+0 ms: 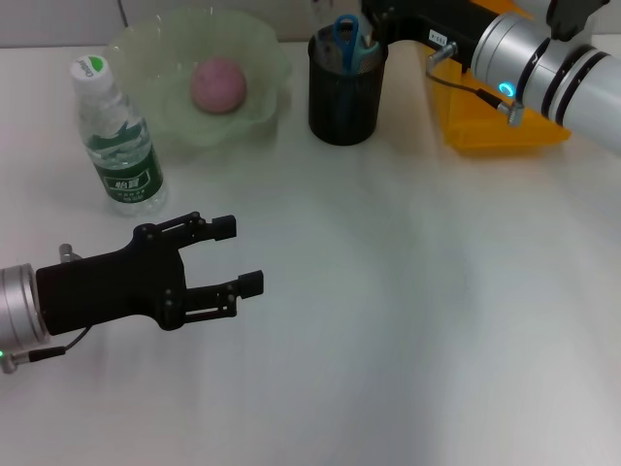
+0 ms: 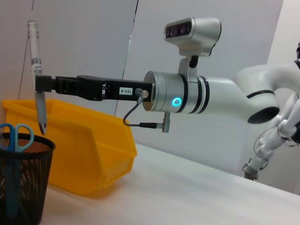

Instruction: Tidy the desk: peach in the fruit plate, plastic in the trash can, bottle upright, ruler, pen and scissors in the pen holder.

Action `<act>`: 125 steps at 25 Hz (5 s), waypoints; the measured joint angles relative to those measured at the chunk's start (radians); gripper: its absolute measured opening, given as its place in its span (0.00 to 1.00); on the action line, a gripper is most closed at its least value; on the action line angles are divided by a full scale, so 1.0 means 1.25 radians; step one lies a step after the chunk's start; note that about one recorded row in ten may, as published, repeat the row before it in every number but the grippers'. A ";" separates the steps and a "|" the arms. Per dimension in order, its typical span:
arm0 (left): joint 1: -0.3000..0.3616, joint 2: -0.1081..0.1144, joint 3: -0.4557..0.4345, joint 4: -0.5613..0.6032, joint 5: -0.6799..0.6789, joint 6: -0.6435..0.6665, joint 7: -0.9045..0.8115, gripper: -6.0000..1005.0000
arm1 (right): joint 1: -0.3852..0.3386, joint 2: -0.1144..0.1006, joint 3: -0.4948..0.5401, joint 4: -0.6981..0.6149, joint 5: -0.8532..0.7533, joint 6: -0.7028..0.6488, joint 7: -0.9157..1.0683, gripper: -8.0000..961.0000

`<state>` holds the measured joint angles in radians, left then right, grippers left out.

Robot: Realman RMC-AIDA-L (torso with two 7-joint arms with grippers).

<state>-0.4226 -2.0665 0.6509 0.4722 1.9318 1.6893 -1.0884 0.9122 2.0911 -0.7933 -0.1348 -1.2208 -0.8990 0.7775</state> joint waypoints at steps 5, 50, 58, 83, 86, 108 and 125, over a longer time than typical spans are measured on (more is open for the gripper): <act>-0.005 0.000 -0.005 -0.014 -0.002 0.004 -0.003 0.83 | 0.006 0.000 -0.001 0.012 0.018 0.012 -0.024 0.14; -0.015 0.001 -0.007 -0.029 -0.050 0.031 -0.105 0.83 | 0.056 0.001 0.005 0.116 0.092 0.014 -0.262 0.14; -0.015 0.001 -0.007 -0.030 -0.051 0.031 -0.105 0.83 | 0.056 0.001 0.009 0.114 0.092 0.014 -0.232 0.14; -0.016 0.000 0.003 -0.034 -0.049 0.050 -0.055 0.83 | -0.067 -0.005 0.054 0.000 0.079 -0.164 0.036 0.72; -0.023 -0.003 0.019 -0.041 -0.049 0.043 -0.036 0.83 | -0.125 -0.008 -0.011 -0.082 0.056 -0.192 0.221 0.74; -0.045 0.003 0.104 -0.082 -0.027 0.043 0.041 0.83 | -0.372 -0.049 -0.121 -0.271 -0.448 -0.625 0.292 0.87; -0.031 0.005 0.105 -0.077 0.023 -0.011 0.042 0.83 | -0.362 -0.043 -0.116 -0.267 -0.534 -0.630 0.190 0.86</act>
<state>-0.4619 -2.0608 0.7824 0.3760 1.9602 1.6758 -1.0361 0.4592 2.0378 -0.9380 -0.4684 -1.8885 -1.6869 1.0151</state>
